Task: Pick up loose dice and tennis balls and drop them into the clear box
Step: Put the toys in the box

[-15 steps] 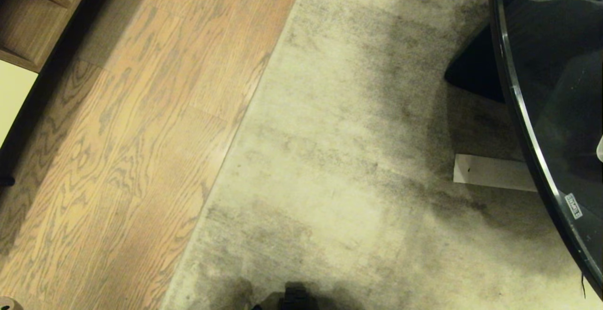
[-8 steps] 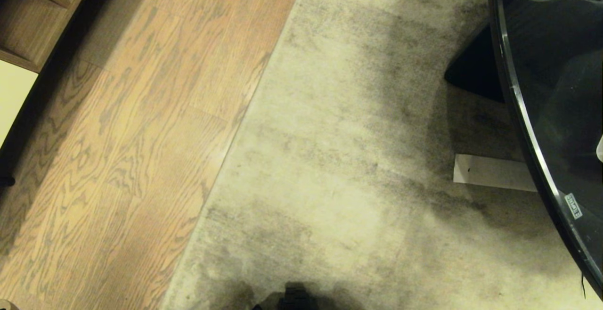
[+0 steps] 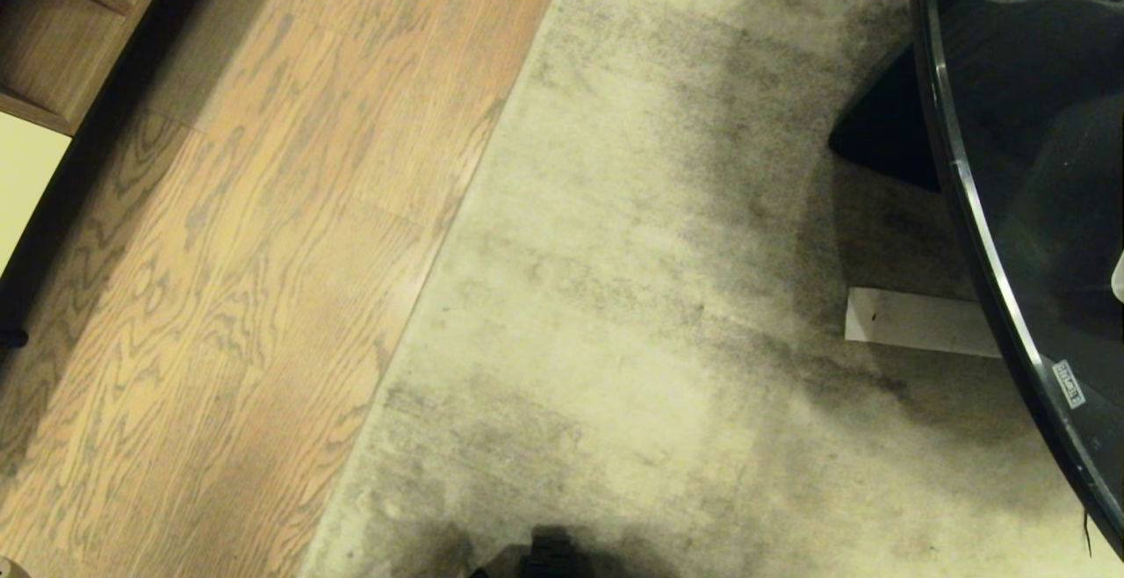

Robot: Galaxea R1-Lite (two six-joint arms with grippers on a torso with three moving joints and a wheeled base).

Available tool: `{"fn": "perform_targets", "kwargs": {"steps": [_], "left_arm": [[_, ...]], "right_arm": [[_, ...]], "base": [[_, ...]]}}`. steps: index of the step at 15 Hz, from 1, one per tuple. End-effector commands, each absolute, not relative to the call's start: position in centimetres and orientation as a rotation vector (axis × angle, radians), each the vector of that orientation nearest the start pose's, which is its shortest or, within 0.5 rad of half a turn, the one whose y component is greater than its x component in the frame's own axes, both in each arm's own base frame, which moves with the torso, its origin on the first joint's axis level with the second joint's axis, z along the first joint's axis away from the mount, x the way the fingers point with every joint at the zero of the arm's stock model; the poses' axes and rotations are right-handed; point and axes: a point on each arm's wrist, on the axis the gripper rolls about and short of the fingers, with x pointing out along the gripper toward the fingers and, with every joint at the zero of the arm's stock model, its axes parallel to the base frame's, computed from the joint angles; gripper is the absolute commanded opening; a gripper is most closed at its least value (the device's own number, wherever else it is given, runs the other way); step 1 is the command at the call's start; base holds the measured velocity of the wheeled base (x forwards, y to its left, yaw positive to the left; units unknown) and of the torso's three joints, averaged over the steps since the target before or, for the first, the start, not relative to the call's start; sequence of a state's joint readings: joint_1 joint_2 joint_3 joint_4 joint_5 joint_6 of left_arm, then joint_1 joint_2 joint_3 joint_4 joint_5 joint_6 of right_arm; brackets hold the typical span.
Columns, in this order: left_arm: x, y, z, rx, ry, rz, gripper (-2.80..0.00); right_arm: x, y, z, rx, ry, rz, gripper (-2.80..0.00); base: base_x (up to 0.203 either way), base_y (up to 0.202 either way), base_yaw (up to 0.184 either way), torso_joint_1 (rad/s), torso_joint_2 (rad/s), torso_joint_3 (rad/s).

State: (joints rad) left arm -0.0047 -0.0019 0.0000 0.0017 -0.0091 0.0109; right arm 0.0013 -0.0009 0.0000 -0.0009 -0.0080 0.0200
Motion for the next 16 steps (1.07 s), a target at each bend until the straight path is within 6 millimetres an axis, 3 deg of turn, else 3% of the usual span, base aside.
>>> {"fn": "perform_targets", "kwargs": {"steps": [1, 16], "left_arm": [[-2.26, -0.01, 7.49, 0.006, 0.005, -0.012, -2.80], [-2.26, 0.00, 7.49, 0.003, 0.005, -0.011, -2.80]], "right_arm": [[-2.28, -0.02, 7.55, 0.020, -0.001, -0.006, -2.80], [-2.27, -0.02, 7.54, 0.020, -0.001, -0.006, -2.80]], "base": [[0.000, 0.000, 0.000, 0.000, 0.00, 0.000], [0.000, 0.000, 0.000, 0.000, 0.00, 0.002]]}}
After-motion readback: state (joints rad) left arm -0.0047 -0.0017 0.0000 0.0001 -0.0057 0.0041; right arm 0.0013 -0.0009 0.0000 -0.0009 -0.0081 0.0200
